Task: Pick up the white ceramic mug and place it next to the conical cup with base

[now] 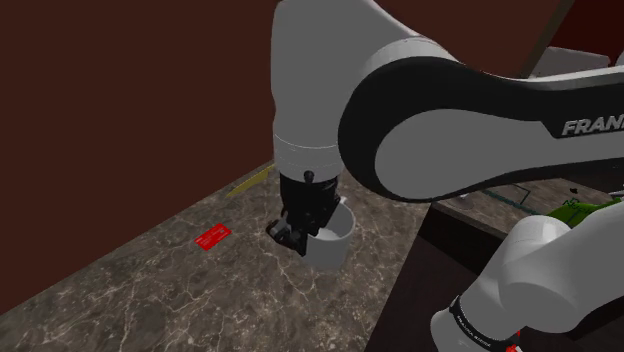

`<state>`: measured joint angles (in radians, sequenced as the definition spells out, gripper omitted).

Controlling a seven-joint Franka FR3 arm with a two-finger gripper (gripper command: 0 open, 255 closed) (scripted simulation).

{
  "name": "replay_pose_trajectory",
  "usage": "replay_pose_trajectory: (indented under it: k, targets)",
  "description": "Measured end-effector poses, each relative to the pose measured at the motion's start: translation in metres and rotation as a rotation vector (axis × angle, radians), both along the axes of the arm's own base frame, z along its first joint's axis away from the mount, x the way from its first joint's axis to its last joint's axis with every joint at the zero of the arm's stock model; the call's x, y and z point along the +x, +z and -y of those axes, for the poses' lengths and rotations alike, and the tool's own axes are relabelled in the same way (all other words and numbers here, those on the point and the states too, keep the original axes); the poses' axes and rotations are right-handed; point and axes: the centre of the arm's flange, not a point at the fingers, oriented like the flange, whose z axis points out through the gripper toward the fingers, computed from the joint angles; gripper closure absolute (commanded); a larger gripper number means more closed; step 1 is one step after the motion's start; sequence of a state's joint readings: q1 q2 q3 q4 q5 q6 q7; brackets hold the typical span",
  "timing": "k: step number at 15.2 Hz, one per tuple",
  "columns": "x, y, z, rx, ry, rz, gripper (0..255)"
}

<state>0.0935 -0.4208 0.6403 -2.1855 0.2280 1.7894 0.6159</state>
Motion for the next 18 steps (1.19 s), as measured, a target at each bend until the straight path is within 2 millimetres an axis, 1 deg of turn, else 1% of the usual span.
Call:
replay_pose_trajectory:
  k: [18]
  targets:
    - [0.001, 0.095, 0.000, 0.000, 0.000, 0.000, 255]
